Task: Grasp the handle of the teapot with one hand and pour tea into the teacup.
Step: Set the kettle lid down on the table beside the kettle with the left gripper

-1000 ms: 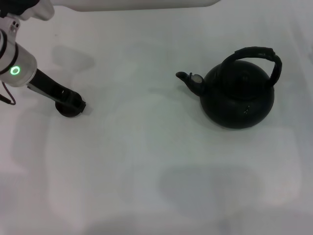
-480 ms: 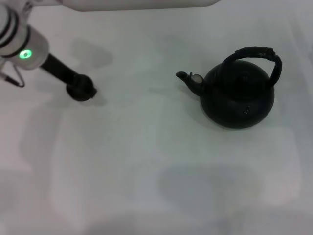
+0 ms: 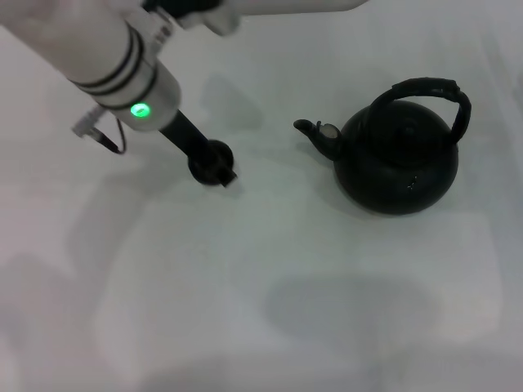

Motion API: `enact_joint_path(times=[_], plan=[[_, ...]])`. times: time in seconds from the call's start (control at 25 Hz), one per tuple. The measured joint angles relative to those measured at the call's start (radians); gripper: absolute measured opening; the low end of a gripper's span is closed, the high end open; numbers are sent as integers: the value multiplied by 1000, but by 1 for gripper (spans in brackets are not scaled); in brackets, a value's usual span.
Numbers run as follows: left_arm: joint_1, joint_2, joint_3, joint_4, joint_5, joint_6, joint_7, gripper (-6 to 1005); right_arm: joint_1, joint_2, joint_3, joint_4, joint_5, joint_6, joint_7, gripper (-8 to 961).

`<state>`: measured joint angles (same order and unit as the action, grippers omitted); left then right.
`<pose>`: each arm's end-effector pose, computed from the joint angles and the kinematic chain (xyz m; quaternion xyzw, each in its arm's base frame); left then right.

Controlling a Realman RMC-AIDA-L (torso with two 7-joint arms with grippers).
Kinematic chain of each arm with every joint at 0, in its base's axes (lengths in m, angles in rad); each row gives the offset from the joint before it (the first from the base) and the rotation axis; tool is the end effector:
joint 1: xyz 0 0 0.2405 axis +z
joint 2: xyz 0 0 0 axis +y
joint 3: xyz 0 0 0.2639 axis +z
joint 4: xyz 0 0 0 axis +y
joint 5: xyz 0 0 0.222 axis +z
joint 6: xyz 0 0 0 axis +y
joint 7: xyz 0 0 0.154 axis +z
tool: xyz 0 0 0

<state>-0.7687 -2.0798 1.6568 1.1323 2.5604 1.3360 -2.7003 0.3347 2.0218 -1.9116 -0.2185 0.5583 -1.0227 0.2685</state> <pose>-0.1514 0.3865 -0.0817 -0.9256 -0.2719 0.2027 0.1682 0.3960 0.3363 0.0140 -0.6376 0.3188 0.2765 0.6445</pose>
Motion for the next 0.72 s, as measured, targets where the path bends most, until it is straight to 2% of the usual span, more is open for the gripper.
enact_joint_path(times=[0.24, 0.44, 0.72], plan=[[-3, -1, 131, 4, -59, -50, -25, 694, 4, 0, -1, -1, 0, 0, 1, 842], [-19, -2, 164, -23, -108, -57, -26, 694, 4, -1, 6, -2, 0, -3, 1, 842], [-36, -2, 168, -73, -123, -51, -27, 699, 10, -3, 6, -2, 0, 0, 2, 842]])
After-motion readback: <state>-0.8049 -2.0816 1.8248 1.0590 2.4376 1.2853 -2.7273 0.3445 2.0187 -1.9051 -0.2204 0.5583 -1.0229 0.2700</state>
